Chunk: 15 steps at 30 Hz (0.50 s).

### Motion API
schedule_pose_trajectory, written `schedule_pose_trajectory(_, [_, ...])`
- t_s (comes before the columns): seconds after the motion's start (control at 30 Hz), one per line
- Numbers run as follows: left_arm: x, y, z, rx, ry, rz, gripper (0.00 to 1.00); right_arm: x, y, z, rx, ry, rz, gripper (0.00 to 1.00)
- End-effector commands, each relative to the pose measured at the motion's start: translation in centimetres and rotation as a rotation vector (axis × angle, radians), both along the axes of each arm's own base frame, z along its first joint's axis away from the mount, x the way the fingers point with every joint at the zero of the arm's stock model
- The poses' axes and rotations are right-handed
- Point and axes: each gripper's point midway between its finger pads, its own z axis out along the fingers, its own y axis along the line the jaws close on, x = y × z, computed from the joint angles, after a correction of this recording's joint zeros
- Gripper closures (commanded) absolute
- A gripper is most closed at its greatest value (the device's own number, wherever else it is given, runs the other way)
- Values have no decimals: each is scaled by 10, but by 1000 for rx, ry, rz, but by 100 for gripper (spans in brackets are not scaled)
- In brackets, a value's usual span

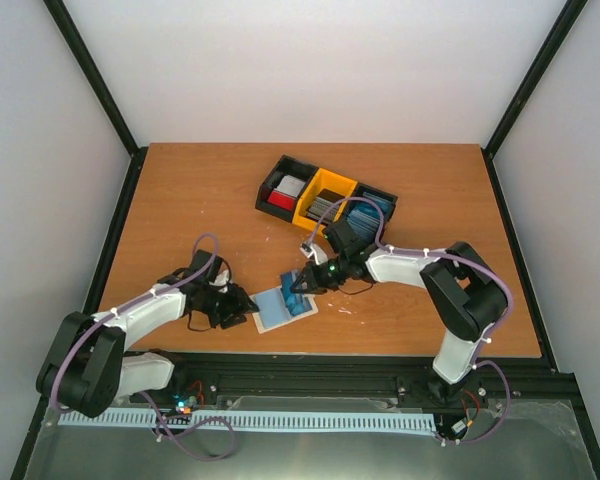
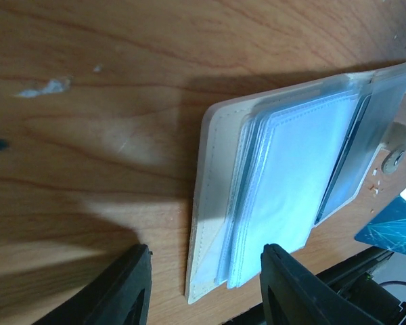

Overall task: Put the credit cards into the card holder
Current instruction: Insert the credit card into the card holder.

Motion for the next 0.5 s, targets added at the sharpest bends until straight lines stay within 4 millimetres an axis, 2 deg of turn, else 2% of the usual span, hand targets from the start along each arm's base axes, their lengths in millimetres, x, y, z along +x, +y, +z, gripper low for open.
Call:
schedule_pose_trajectory(0.0, [2,-2,0,8,18,11,54,-15,-3,-12,-11,-4,84,97])
schedule_pose_trajectory(0.1, [1,0,-3,24,33,18,55,-19,-6,-19,-35,-12,118,97])
schedule_pose_trajectory(0.23, [-1,2,-7,41,55,23,62,-21,-8,-28,-54,-9,156,97])
schedule_pose_trajectory(0.47, [0,2,-11,52,70,27,68,-27,2,-31,-34,-2,188,97])
